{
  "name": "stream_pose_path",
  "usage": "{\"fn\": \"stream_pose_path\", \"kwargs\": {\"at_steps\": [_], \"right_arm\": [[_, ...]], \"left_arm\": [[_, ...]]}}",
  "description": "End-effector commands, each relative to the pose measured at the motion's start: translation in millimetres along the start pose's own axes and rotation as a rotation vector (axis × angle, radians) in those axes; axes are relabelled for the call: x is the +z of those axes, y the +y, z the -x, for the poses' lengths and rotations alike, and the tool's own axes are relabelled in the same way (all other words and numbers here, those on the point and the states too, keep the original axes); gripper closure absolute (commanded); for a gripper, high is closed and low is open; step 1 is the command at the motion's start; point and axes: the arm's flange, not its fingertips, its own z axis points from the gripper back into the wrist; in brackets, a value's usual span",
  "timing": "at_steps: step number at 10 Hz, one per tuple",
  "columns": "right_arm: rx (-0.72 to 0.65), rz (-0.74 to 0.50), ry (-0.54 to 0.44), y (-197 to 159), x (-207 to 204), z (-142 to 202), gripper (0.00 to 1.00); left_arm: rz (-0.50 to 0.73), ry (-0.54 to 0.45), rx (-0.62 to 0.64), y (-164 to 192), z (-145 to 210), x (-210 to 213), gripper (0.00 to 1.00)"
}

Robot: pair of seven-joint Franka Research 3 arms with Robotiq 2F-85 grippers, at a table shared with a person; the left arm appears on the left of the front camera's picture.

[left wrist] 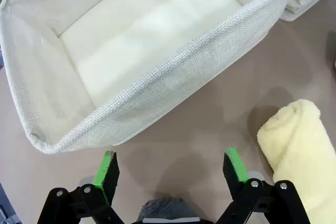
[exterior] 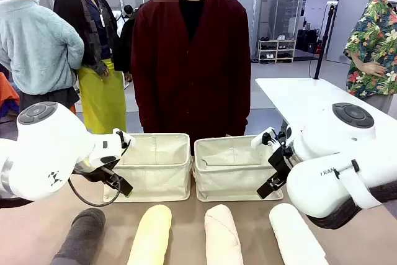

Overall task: Divide the towels into two baskets.
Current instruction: Pick up one hotel-folded towel and place it in the Fabric basket indicated by the person.

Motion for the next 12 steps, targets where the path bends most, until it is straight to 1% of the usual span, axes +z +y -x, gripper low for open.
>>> {"fn": "stream_pose_path", "kwargs": {"at_steps": [1, 10, 11, 12], "right_arm": [[0.000, 0.000, 0.000, 0, 0, 0, 0.00], [0.001, 0.001, 0.000, 0, 0, 0, 0.00], [-0.025, -0.051, -0.009, 0, 18, -12, 0.00], [-0.053, -0.078, 0.006, -2, 36, -25, 0.00]], "left_arm": [[0.000, 0.000, 0.000, 0, 0, 0, 0.00], [0.000, 0.000, -0.001, -1, 0, 0, 0.00], [-0.023, -0.022, 0.007, -1, -10, 19, 0.00], [-0.002, 0.003, 0.008, 3, -18, 40, 0.00]]}}
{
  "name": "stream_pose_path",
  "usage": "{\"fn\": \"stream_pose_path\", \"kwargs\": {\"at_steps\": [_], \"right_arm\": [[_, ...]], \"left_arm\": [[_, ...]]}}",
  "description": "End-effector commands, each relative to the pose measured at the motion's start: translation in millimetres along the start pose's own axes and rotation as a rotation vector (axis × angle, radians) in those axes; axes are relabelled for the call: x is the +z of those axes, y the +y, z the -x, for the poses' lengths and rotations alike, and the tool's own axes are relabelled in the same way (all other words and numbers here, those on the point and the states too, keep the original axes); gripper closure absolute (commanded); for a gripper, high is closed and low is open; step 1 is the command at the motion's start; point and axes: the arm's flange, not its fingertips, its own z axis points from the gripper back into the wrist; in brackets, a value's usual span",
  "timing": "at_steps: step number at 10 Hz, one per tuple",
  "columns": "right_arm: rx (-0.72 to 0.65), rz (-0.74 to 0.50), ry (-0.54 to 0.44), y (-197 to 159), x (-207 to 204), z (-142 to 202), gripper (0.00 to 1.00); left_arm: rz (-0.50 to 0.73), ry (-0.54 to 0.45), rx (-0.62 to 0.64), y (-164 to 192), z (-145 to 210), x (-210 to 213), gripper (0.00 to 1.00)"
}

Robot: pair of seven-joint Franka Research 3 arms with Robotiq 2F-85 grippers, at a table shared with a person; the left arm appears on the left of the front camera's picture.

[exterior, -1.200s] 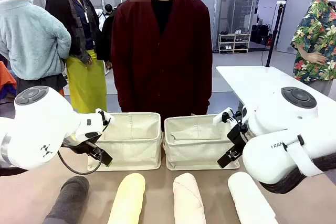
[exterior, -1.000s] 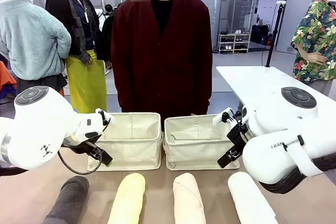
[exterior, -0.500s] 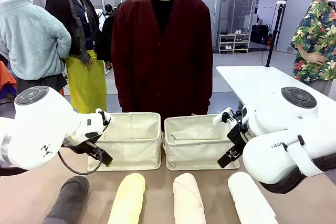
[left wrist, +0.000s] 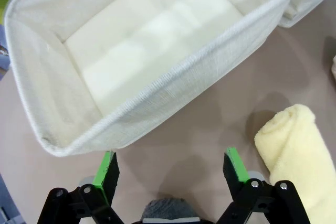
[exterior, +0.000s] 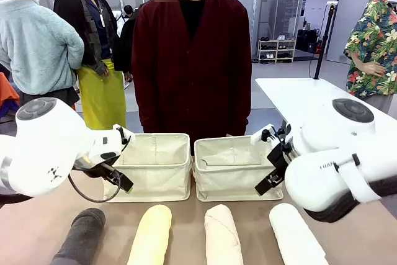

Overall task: Divide the towels into two baskets.
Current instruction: Pick up one hotel-folded towel and place it in the Fabric basket indicated by the person.

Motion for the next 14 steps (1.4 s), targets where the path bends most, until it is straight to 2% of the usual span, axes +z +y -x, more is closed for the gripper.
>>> {"fn": "stream_pose_path", "kwargs": {"at_steps": [1, 2, 4, 6, 7, 8, 9, 10, 11, 12, 13, 14], "right_arm": [[-0.025, -0.112, 0.046, -10, 40, -27, 0.00], [-0.046, -0.191, 0.059, -19, 48, -37, 0.00], [-0.108, -0.412, 0.053, -42, 67, -42, 0.00], [-0.253, -0.735, -0.008, -83, 86, -28, 0.00], [-0.339, -0.844, -0.043, -106, 95, -15, 0.00], [-0.411, -0.951, -0.083, -134, 103, 3, 0.00], [-0.491, -1.005, -0.139, -172, 110, 25, 0.00], [-0.540, -1.057, -0.170, -200, 118, 49, 0.00], [-0.606, -1.063, -0.245, -226, 130, 78, 0.00], [-0.665, -1.052, -0.303, -251, 143, 112, 0.00], [-0.769, -1.032, -0.384, -279, 154, 155, 0.00], [-0.835, -1.018, -0.442, -295, 163, 191, 0.00]], "left_arm": [[0.078, 0.085, 0.018, 11, -18, 47, 0.00], [0.140, 0.108, 0.043, 24, -26, 62, 0.00], [0.435, 0.106, 0.089, 63, -31, 85, 0.00], [0.754, -0.045, 0.208, 110, -16, 101, 0.00], [0.842, -0.110, 0.255, 133, 0, 105, 0.00], [0.895, -0.117, 0.316, 156, 18, 106, 0.00], [0.980, -0.195, 0.352, 182, 41, 110, 0.00], [1.018, -0.228, 0.392, 204, 63, 114, 0.00], [1.036, -0.255, 0.450, 228, 87, 120, 0.00], [1.035, -0.291, 0.484, 251, 114, 126, 0.00], [1.029, -0.334, 0.601, 279, 143, 130, 0.00], [0.996, -0.381, 0.662, 297, 168, 133, 0.00]]}}
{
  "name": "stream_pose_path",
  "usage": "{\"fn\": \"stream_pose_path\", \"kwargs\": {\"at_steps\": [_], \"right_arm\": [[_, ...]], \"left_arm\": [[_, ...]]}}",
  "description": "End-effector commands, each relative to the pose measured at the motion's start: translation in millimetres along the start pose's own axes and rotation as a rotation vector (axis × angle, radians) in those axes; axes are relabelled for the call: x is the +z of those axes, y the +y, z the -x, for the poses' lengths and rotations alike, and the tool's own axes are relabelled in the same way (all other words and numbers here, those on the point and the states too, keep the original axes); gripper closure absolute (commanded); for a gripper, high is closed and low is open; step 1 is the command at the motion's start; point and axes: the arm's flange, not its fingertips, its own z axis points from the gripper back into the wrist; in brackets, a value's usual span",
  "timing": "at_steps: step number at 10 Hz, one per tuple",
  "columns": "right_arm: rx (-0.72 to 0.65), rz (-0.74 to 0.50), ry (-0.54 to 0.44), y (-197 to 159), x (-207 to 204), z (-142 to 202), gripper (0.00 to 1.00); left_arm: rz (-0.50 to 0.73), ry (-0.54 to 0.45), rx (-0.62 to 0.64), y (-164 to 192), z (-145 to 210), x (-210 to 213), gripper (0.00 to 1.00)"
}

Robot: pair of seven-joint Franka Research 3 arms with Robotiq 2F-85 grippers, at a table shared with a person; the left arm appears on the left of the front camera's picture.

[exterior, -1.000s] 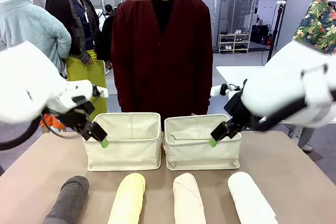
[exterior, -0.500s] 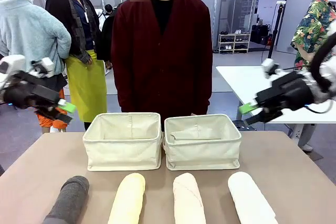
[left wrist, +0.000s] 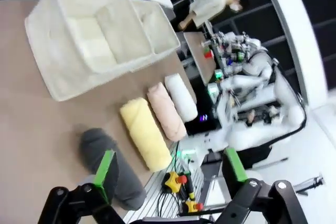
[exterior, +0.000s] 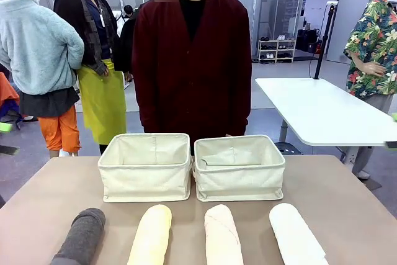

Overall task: Divide the towels into two baskets.
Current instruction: Pick up one hotel-folded towel and place it in the Fabric basket indicated by the person.

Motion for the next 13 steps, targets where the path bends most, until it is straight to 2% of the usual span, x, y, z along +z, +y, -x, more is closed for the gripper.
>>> {"fn": "stream_pose_path", "kwargs": {"at_steps": [1, 3, 5, 6, 13], "right_arm": [[-0.004, -0.035, -0.133, -16, 41, 15, 0.00], [-0.010, -0.009, -0.184, -18, 68, 31, 0.00], [0.018, 0.027, -0.188, -15, 60, 25, 0.00], [-0.047, 0.009, -0.192, -21, 83, 36, 0.00], [-0.047, 0.009, -0.192, -21, 83, 36, 0.00]], "left_arm": [[0.001, -0.129, 0.046, 18, 1, 36, 0.00], [-0.039, -0.176, 0.062, 21, 19, 65, 0.00], [-0.069, -0.215, 0.050, 14, 20, 71, 0.00], [-0.059, -0.181, 0.091, 27, 27, 74, 0.00], [-0.059, -0.181, 0.091, 27, 27, 74, 0.00]]}}
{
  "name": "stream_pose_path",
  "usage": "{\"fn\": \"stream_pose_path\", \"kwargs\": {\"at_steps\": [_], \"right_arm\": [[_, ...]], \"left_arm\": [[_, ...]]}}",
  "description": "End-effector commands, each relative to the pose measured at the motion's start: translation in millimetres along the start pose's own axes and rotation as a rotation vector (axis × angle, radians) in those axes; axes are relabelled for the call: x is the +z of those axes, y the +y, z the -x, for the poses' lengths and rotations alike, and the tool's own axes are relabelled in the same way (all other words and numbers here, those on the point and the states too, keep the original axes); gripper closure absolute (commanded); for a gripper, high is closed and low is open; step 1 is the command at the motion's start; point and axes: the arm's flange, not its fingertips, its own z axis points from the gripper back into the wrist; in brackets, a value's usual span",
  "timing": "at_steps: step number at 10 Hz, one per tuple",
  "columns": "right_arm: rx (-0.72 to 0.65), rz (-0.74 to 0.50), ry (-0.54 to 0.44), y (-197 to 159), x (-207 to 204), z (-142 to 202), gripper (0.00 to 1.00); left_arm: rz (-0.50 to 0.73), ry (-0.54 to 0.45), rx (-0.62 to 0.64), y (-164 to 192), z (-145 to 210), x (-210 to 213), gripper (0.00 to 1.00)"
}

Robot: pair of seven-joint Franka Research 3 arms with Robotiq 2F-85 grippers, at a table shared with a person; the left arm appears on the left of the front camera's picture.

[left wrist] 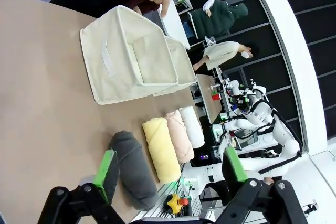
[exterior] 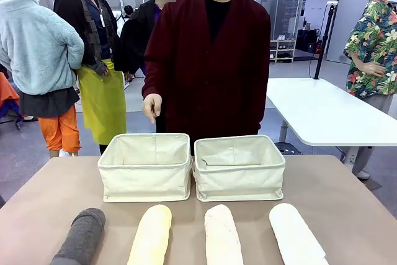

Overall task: Divide the towels into two baskets.
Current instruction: Pick up one hotel-folded towel and place it in the Fabric basket indicated by the person.

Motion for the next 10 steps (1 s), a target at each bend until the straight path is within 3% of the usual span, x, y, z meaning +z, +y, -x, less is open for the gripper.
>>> {"fn": "stream_pose_path", "kwargs": {"at_steps": [1, 10], "right_arm": [[-0.001, -0.005, 0.003, 2.2, 1.8, 1.4, 0.00], [-0.001, -0.005, 0.003, 2.2, 1.8, 1.4, 0.00]], "left_arm": [[0.000, -0.003, -0.004, -1.2, 0.6, 3.0, 0.00], [0.000, -0.003, -0.004, -1.2, 0.6, 3.0, 0.00]]}}
